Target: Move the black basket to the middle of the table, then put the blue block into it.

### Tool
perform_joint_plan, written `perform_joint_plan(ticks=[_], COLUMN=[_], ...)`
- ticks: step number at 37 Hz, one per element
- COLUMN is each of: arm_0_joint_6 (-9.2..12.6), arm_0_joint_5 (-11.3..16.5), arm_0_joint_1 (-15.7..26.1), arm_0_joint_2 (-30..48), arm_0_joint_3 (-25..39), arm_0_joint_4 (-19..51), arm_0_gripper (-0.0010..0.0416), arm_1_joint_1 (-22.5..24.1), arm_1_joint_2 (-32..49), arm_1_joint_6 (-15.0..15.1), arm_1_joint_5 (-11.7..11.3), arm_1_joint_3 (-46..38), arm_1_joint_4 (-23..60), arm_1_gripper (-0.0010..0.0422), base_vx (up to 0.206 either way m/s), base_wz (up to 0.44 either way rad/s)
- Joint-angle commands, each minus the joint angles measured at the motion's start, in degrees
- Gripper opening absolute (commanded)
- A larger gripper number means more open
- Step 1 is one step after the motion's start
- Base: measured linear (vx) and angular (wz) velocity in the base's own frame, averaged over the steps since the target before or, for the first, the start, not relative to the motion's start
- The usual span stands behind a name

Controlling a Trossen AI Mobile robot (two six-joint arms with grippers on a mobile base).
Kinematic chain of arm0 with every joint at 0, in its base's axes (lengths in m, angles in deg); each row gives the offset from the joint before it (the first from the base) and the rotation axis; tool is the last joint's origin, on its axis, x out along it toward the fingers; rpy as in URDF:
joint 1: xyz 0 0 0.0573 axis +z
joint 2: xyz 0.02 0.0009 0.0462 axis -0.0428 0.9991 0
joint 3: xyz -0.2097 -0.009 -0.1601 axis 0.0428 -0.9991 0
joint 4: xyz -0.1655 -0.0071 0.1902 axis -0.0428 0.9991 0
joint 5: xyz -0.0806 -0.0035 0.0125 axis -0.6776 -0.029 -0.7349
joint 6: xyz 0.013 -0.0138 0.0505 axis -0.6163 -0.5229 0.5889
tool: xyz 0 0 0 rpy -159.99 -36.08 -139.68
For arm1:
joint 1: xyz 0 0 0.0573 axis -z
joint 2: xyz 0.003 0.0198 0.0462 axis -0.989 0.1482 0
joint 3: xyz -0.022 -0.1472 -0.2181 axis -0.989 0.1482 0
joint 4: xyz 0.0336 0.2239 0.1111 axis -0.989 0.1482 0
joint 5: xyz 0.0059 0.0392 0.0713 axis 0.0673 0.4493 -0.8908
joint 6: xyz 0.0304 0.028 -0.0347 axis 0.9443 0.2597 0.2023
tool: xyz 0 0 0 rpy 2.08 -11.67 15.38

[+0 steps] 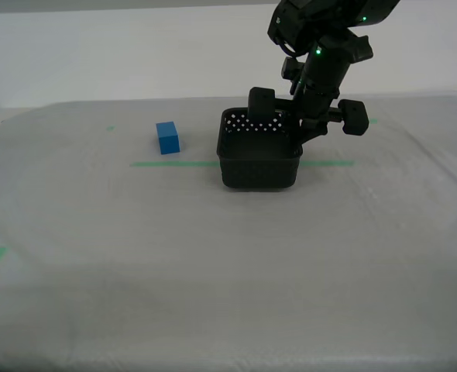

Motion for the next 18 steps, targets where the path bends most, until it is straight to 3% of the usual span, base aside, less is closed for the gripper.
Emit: perform_joint_plan(ticks=[1, 15, 18], arm_0_joint_6=[0.00, -0.09, -0.92], arm_0_joint_5=[0.39, 0.81, 0.90], arm_0_joint_1=[0.02, 0.00, 0.00], arm_0_joint_2=[0.00, 0.00, 0.00], arm_0_joint_3=[0.00, 0.00, 0.00], arm_0_joint_4=[-0.15, -0.28, -0.48], arm_0_gripper=[0.0003, 0.0003, 0.0014], arm_1_joint_1=[0.02, 0.00, 0.02], arm_1_joint_2=[-0.02, -0.02, -0.02], arm_1_joint_6=[0.11, 0.11, 0.11], arm_1_joint_5=[-0.02, -0.02, -0.02], arm_1_joint_3=[-0.02, -0.02, -0.02], arm_1_joint_4=[-0.33, -0.33, -0.33], arm_1_gripper=[0.0000, 0.0000, 0.0000], base_vx=[0.000, 0.000, 0.000], base_wz=[0.000, 0.000, 0.000])
